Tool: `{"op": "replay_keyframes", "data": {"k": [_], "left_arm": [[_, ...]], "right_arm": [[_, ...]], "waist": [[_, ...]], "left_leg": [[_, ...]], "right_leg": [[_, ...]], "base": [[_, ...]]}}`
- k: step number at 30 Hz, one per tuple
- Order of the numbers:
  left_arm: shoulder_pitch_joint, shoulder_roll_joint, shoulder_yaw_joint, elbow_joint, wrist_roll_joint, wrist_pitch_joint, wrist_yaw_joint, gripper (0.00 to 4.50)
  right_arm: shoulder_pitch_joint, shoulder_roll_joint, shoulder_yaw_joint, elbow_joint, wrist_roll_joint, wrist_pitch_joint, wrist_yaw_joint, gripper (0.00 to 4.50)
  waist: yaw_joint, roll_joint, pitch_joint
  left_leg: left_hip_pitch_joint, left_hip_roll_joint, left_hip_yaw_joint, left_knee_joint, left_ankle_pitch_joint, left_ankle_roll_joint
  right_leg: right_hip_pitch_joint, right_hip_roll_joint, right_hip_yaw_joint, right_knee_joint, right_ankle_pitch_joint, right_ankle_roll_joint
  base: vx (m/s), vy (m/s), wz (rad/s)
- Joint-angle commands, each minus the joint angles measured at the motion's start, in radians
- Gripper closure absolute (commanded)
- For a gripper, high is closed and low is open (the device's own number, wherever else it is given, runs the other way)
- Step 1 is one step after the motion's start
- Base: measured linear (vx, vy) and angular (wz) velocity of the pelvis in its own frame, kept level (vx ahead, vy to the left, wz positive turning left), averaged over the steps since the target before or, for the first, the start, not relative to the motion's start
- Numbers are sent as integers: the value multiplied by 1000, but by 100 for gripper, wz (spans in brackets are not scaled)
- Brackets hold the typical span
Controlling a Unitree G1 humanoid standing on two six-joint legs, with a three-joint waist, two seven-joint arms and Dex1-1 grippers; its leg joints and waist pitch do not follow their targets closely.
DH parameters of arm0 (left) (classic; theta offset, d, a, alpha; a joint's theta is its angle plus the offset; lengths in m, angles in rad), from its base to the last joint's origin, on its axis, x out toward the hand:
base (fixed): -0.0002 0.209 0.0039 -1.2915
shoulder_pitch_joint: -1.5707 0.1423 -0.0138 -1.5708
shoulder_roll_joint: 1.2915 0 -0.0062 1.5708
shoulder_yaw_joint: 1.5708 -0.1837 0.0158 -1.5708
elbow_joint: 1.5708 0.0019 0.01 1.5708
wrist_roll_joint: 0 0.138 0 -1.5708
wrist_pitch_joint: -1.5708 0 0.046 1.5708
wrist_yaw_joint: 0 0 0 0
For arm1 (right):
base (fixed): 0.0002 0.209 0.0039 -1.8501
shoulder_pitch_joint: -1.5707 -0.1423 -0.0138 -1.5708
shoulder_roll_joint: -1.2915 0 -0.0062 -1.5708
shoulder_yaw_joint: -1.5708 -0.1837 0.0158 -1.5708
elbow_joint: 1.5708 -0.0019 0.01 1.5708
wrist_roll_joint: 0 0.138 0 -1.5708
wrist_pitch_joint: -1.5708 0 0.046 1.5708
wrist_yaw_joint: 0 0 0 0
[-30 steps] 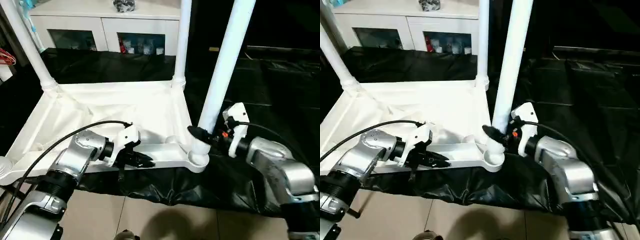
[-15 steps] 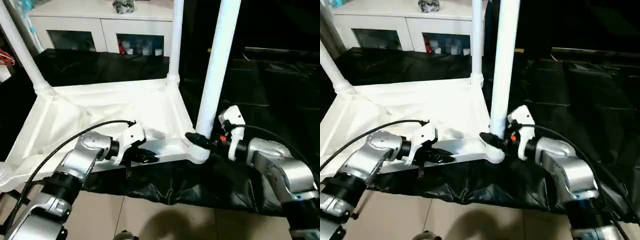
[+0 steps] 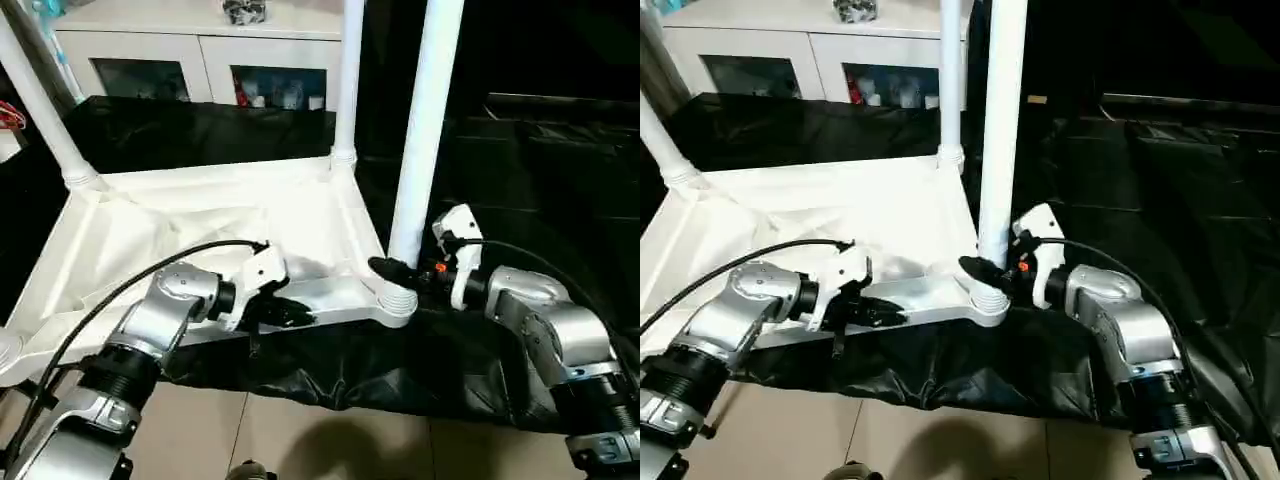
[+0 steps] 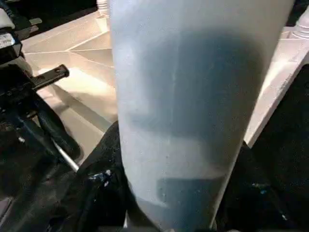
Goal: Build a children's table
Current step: Insert table leg to table base
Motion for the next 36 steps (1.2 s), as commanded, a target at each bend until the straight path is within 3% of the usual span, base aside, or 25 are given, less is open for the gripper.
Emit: {"op": "replay_keyframes", "data": {"k": [1,2,7,12,16,33,36], "left_arm": [[-35,-11,13,-27,-11,-1,24,383],[-37,-21,8,-25,-4,-5,35,383],[-41,-23,-24,-12,20,-7,25,377],[-35,-20,-31,-11,21,8,12,377],[-32,-24,-33,-24,-5,57,-18,377],[-41,-9,-49,43,34,10,2,377],[-41,-4,-53,50,41,5,-2,416]], "right_arm": [[14,16,16,-1,-8,-3,0,261],[20,20,18,-5,-8,-5,-3,261],[32,30,22,-21,-4,-3,-13,261],[35,36,22,-24,-12,-6,-16,261],[32,36,21,-20,-17,-11,-14,261],[18,46,25,-12,-33,-17,-16,261],[17,47,26,-10,-33,-18,-15,261]], "waist": [[2,-10,-67],[3,-7,-67],[-1,-10,-68],[-5,-4,-68],[-6,-6,-67],[-10,-3,-67],[-12,-3,-65]], "left_leg": [[13,14,-3,-69,-250,8],[16,14,-4,-70,-256,7],[11,12,-5,-70,-250,9],[14,12,-5,-70,-259,5],[15,12,-5,-72,-267,4],[15,11,-7,-73,-282,1],[17,13,-7,-75,-294,0]], "right_leg": [[59,-71,38,-86,-375,-127],[58,-71,38,-88,-381,-123],[62,-71,36,-89,-396,-104],[60,-69,37,-89,-378,-116],[61,-70,37,-89,-390,-118],[61,-68,36,-91,-390,-116],[59,-69,37,-92,-403,-118]], "base": [[0,0,0],[0,0,0],[0,0,0],[0,0,0],[0,0,0],[0,0,0],[0,0,0]]}}
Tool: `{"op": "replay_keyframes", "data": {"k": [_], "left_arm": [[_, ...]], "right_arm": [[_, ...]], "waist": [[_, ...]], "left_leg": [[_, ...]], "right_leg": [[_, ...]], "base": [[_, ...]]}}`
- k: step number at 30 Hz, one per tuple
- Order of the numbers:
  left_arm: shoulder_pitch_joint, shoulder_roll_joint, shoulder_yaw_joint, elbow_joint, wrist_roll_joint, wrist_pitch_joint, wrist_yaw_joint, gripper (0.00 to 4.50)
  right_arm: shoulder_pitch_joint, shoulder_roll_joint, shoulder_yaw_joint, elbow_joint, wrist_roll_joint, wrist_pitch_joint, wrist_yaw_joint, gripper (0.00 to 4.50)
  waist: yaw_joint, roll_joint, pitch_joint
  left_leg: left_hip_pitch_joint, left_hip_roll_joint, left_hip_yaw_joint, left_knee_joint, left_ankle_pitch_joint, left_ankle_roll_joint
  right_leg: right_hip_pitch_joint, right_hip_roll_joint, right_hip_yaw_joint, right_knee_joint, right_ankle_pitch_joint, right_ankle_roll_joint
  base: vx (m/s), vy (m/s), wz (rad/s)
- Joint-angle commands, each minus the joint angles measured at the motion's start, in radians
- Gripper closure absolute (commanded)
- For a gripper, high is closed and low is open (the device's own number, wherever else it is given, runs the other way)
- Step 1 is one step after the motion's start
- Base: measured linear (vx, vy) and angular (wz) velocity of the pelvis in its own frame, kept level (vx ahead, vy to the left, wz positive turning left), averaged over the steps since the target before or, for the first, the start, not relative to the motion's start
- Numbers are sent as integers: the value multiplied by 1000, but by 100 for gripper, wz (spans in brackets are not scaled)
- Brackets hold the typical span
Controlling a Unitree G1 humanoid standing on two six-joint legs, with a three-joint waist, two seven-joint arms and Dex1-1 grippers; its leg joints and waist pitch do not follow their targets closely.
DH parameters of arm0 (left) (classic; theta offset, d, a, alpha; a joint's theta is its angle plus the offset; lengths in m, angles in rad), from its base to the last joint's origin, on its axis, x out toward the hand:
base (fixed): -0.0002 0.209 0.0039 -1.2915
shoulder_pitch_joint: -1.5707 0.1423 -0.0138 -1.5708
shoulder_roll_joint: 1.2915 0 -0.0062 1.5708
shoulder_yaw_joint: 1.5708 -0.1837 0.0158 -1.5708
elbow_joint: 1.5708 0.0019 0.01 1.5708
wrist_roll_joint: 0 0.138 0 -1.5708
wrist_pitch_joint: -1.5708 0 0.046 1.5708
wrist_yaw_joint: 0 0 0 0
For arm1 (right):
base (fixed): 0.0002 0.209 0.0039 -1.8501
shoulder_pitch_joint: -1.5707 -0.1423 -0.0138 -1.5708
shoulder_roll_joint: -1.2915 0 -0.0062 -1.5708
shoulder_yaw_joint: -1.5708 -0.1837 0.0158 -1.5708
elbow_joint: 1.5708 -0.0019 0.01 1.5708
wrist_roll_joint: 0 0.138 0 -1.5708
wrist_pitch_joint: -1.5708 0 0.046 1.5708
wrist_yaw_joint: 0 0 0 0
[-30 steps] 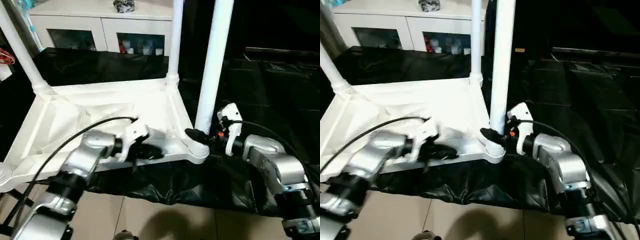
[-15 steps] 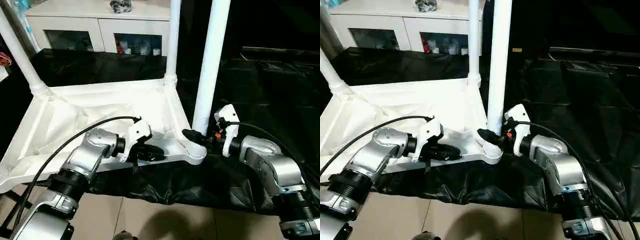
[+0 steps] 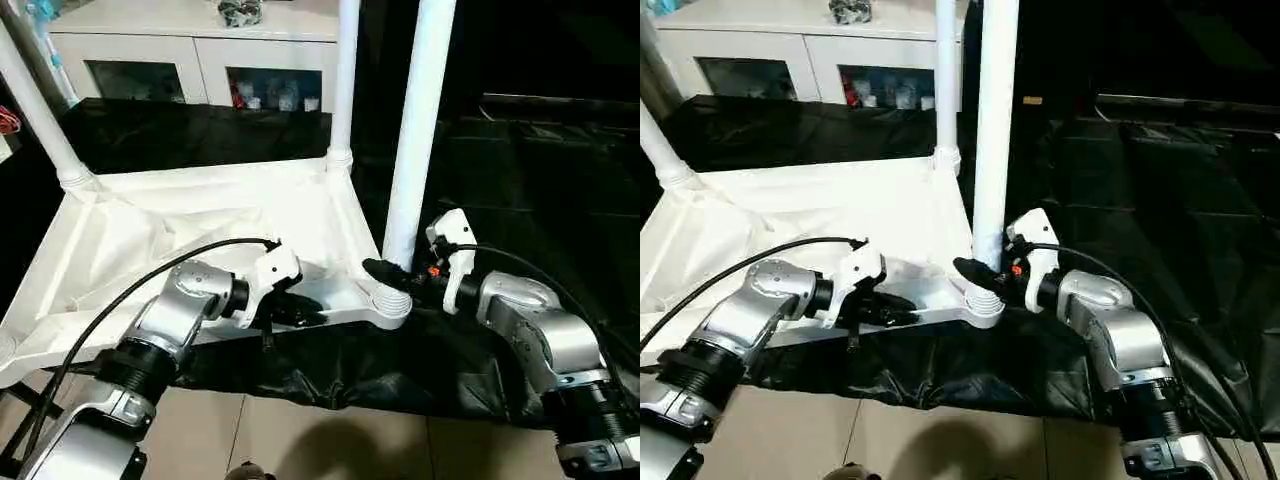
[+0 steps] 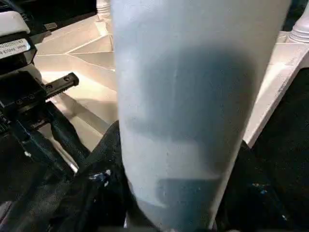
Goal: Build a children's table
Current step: Insert table leg to table base
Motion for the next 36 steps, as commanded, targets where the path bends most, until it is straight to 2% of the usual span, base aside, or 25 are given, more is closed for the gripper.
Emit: {"op": "replay_keyframes", "data": {"k": [1,8,9,10,15,17,18,20,21,33,36], "left_arm": [[-11,13,-12,11,19,-4,-3,416],[-11,21,-9,2,2,11,-35,450],[-11,23,-11,2,2,8,-41,450],[-11,25,-13,2,2,8,-46,450],[-3,23,-11,-3,0,10,-44,450],[-1,21,-8,-4,-2,10,-37,450],[2,18,-3,-8,-6,12,-29,450],[3,16,0,-10,-6,11,-22,450],[4,11,4,-11,-6,10,-10,450],[-7,-8,16,9,0,-8,33,450],[-11,-8,20,16,3,-17,47,450]], "right_arm": [[-3,5,24,10,-6,2,3,261],[0,-1,12,19,-9,-2,11,261],[1,-1,9,20,-8,-2,10,261],[3,-1,4,20,-4,0,9,261],[28,4,-37,26,24,0,-2,261],[35,6,-47,28,29,-3,-7,261],[52,8,-67,31,38,-15,-14,261],[68,12,-86,33,47,-25,-21,261],[100,21,-114,33,63,-42,-31,261],[204,83,-174,100,86,-180,-62,262],[230,95,-150,83,67,-218,-73,262]], "waist": [[5,-3,-63],[-3,0,-57],[-3,-1,-58],[-3,2,-59],[-5,-3,-60],[-3,-1,-60],[-3,-6,-61],[-2,-4,-61],[-2,-1,-60],[-5,-1,-54],[-5,-1,-52]], "left_leg": [[14,13,-7,-75,-299,-1],[24,12,-9,-79,-346,-5],[23,11,-10,-80,-340,-4],[23,13,-10,-81,-334,-4],[22,13,-8,-81,-327,-1],[23,14,-8,-81,-323,0],[22,14,-7,-81,-316,2],[22,16,-8,-82,-309,3],[23,16,-7,-83,-319,5],[28,16,-11,-89,-375,6],[29,15,-13,-91,-384,7]], "right_leg": [[57,-70,37,-93,-409,-118],[55,-72,35,-105,-499,-98],[57,-73,35,-105,-498,-95],[57,-73,36,-104,-486,-98],[58,-72,37,-102,-456,-112],[58,-73,37,-102,-452,-114],[60,-74,37,-101,-448,-114],[59,-74,37,-100,-439,-117],[58,-75,37,-104,-443,-118],[55,-79,32,-119,-530,-100],[53,-79,31,-123,-559,-87]], "base": [[0,0,0],[0,0,0],[0,0,0],[0,0,0],[0,0,0],[0,0,0],[0,0,0],[0,0,0],[0,0,0],[0,0,0],[0,0,0]]}}
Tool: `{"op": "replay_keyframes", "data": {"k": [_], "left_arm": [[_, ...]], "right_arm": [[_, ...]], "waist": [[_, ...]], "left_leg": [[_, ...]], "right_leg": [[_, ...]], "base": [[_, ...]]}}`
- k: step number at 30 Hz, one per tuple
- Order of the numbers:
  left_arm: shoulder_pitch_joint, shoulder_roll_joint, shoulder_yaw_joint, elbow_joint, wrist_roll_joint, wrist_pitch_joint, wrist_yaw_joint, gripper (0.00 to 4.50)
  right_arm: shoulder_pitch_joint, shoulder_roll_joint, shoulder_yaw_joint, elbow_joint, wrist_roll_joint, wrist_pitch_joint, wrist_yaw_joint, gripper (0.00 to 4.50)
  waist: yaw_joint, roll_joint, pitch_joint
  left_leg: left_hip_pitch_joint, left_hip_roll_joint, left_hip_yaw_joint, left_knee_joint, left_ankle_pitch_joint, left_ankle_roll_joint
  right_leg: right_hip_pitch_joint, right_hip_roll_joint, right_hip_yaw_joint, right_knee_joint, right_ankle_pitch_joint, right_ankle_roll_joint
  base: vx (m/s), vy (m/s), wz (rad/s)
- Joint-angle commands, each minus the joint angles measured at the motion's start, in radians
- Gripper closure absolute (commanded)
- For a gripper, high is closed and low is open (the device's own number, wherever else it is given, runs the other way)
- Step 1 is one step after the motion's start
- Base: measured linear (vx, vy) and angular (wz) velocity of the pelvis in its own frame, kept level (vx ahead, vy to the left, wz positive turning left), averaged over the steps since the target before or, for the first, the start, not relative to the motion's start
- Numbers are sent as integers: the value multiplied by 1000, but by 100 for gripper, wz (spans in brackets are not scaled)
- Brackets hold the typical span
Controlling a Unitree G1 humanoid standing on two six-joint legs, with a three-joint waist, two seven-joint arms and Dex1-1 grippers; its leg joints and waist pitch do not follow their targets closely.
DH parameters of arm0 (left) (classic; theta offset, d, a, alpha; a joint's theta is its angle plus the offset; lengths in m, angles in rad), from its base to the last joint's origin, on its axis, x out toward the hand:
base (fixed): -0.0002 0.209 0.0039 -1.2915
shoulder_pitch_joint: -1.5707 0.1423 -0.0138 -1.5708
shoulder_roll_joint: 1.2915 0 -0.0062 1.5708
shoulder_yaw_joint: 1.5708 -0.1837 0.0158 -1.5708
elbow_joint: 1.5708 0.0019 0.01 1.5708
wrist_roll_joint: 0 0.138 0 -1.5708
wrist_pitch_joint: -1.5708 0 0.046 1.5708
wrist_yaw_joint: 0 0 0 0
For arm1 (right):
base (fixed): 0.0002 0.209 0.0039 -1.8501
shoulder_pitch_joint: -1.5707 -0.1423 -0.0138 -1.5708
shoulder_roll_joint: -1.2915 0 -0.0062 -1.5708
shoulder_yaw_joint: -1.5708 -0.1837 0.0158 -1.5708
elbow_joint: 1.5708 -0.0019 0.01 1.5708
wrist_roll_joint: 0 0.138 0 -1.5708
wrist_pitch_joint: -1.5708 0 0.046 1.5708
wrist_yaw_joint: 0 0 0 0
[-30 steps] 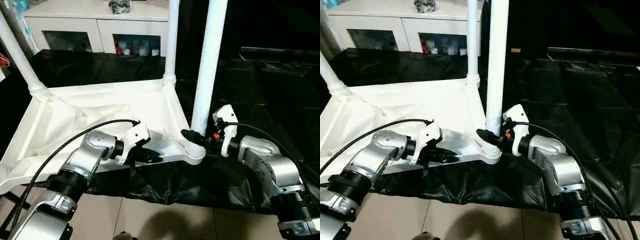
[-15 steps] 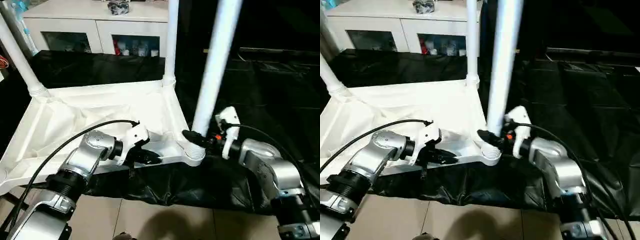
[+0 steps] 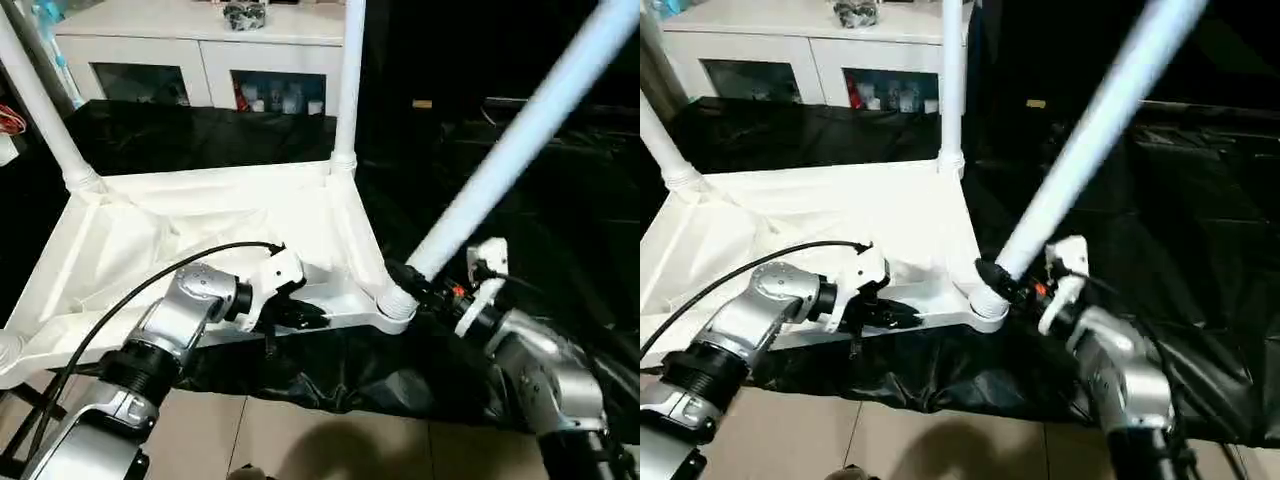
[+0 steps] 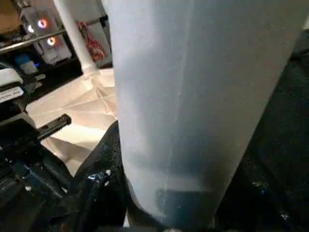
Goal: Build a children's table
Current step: Insert table leg to table base
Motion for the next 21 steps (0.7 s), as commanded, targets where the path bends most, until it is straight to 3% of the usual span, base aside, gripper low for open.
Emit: {"op": "replay_keyframes", "data": {"k": [1,13,17,21], "left_arm": [[-14,7,32,12,-1,-15,36,450],[-21,23,1,20,30,-45,21,450],[-21,27,-3,18,33,-48,12,450],[-24,30,2,21,35,-52,10,450]], "right_arm": [[42,-16,-1,43,-52,11,-40,262],[12,-76,140,17,-156,7,14,262],[-15,-99,174,39,-170,20,52,262],[-30,-130,212,49,-182,36,118,262]], "waist": [[-1,-2,-52],[-7,-2,-47],[-10,-2,-47],[-9,-6,-47]], "left_leg": [[17,17,-13,-83,-385,5],[18,12,-16,-83,-418,5],[22,14,-16,-84,-428,8],[20,17,-15,-91,-414,14]], "right_leg": [[33,-78,34,-107,-564,-85],[29,-79,28,-120,-655,-46],[28,-78,26,-121,-643,-51],[36,-79,28,-119,-598,-65]], "base": [[0,0,0],[0,0,0],[0,0,0],[0,0,0]]}}
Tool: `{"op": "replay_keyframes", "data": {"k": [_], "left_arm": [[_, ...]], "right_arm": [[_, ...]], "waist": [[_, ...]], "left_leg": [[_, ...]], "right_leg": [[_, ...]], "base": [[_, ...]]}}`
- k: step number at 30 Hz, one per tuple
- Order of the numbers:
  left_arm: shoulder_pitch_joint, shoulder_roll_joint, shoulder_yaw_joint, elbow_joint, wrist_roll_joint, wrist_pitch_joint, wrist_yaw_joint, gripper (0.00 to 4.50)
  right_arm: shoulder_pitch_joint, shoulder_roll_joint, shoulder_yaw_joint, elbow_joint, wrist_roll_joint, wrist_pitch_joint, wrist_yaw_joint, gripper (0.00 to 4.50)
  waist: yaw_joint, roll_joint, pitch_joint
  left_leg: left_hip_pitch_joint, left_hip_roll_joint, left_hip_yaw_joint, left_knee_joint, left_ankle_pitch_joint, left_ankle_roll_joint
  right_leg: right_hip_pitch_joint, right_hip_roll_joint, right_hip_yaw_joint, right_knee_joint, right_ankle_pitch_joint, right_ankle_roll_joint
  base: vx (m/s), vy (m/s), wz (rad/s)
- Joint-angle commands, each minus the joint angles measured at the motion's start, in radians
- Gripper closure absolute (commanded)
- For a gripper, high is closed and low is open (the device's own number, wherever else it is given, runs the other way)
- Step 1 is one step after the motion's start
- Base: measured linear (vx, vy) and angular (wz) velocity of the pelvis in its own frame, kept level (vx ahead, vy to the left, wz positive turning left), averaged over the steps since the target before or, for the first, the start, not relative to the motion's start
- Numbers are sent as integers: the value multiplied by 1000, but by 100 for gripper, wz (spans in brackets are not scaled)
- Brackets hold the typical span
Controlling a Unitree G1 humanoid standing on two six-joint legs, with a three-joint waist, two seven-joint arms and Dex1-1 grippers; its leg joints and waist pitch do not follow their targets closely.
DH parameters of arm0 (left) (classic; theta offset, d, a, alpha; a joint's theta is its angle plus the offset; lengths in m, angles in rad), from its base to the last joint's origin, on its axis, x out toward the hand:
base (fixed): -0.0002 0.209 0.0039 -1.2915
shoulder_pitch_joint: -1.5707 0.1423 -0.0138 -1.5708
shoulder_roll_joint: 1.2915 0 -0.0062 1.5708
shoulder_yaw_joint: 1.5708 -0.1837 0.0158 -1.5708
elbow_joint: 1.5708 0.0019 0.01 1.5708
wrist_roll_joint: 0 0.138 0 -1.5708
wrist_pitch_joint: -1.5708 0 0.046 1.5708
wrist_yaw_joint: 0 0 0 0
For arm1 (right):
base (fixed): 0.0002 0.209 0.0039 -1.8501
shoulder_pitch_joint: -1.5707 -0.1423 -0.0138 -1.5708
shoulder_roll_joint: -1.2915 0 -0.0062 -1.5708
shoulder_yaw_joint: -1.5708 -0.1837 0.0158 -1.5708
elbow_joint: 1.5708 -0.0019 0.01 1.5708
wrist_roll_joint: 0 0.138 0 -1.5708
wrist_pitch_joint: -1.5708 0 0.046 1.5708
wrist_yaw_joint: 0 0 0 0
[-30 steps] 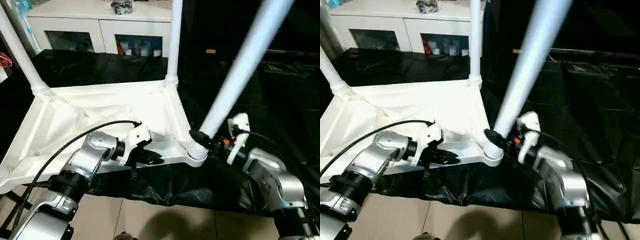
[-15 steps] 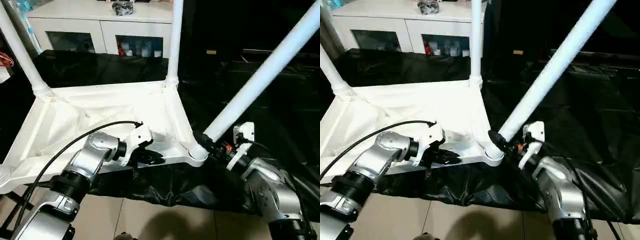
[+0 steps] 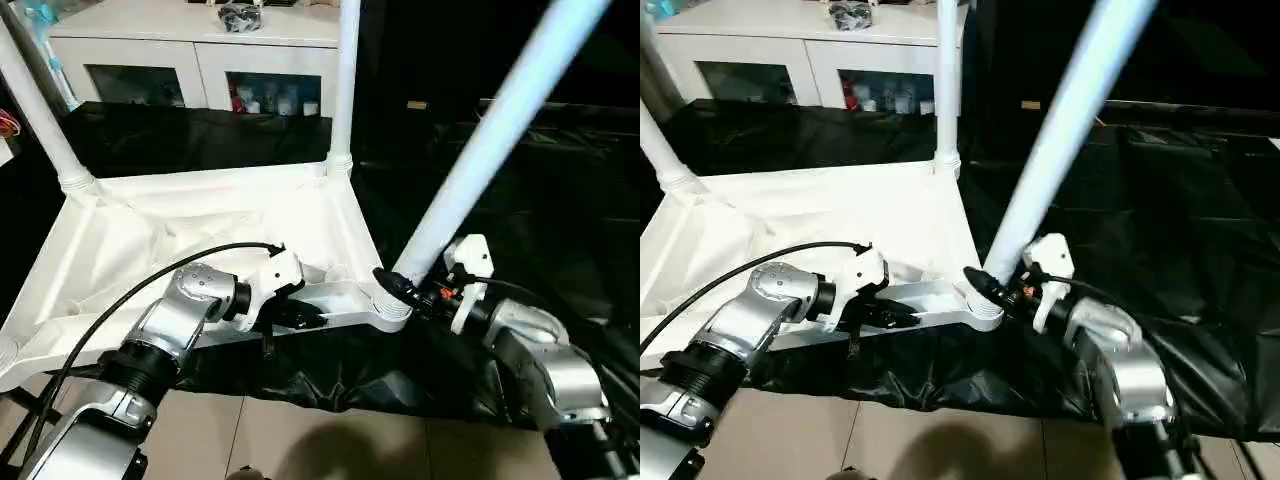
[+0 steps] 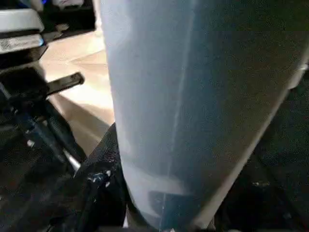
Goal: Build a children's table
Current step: Insert table leg to table base
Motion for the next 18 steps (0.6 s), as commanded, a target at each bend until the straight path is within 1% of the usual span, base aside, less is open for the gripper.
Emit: {"op": "replay_keyframes", "data": {"k": [1,4,5,6,7,8,9,10,11,12,13,15,16,17,18], "left_arm": [[-25,21,11,10,16,-10,12,450],[-31,40,2,8,17,-20,-15,450],[-31,40,2,8,17,-20,-16,450],[-32,44,0,5,17,-20,-22,450],[-34,52,-4,3,18,-21,-36,450],[-36,60,-9,0,18,-25,-51,450],[-39,68,-15,0,21,-30,-68,450],[-41,77,-20,-3,24,-32,-83,450],[-42,82,-23,-7,26,-33,-92,450],[-43,92,-27,-13,26,-35,-112,450],[-44,99,-29,-19,25,-37,-125,450],[-52,112,-34,-22,28,-40,-145,450],[-55,118,-35,-26,29,-41,-150,450],[-59,125,-36,-28,31,-41,-157,450],[-61,130,-36,-30,31,-40,-161,450]], "right_arm": [[36,-12,68,62,-48,63,46,262],[-13,-11,73,125,-46,48,82,262],[-14,-11,73,126,-45,48,83,262],[-20,-10,73,132,-42,49,88,262],[-35,-9,75,150,-38,45,106,262],[-47,-10,80,166,-38,40,125,262],[-61,-12,87,186,-39,33,147,262],[-71,-15,95,199,-40,30,168,262],[-75,-17,100,204,-40,29,181,262],[-84,-21,106,212,-41,28,202,262],[-89,-23,110,215,-42,28,215,262],[-108,-28,122,233,-48,21,248,262],[-114,-29,128,236,-50,20,261,262],[-123,-31,136,244,-55,16,280,262],[-128,-31,141,246,-57,14,292,262]], "waist": [[-1,-4,-45],[0,-9,-46],[-2,-9,-45],[-1,-8,-45],[1,-11,-46],[1,-14,-47],[1,-12,-46],[1,-16,-48],[1,-15,-47],[3,-18,-49],[4,-15,-50],[7,-18,-52],[6,-23,-51],[9,-21,-49],[9,-22,-48]], "left_leg": [[15,17,-14,-82,-415,15],[16,15,-13,-81,-409,17],[14,15,-14,-82,-404,17],[15,15,-13,-82,-402,17],[19,15,-12,-81,-403,18],[19,14,-13,-81,-400,19],[13,15,-14,-84,-387,18],[13,16,-14,-84,-384,19],[14,17,-13,-85,-382,20],[18,19,-12,-85,-379,20],[15,21,-13,-87,-370,19],[15,25,-12,-89,-359,19],[15,26,-11,-89,-357,20],[14,27,-9,-90,-351,18],[14,27,-9,-90,-348,17]], "right_leg": [[25,-79,32,-103,-597,-69],[28,-81,31,-102,-602,-75],[30,-81,30,-103,-611,-71],[29,-81,30,-104,-615,-68],[26,-82,30,-106,-624,-66],[28,-82,30,-106,-627,-66],[33,-82,30,-103,-619,-65],[33,-82,30,-102,-614,-66],[31,-81,31,-102,-608,-69],[30,-80,32,-99,-591,-77],[33,-80,34,-93,-560,-90],[34,-80,37,-85,-511,-110],[33,-80,37,-84,-499,-117],[33,-79,39,-78,-464,-135],[34,-80,41,-77,-450,-140]], "base": [[0,0,0],[0,0,0],[0,0,0],[0,0,0],[0,0,0],[0,0,0],[0,0,0],[0,0,0],[0,0,0],[0,0,0],[0,0,0],[0,0,0],[0,0,0],[0,0,0],[0,0,0]]}}
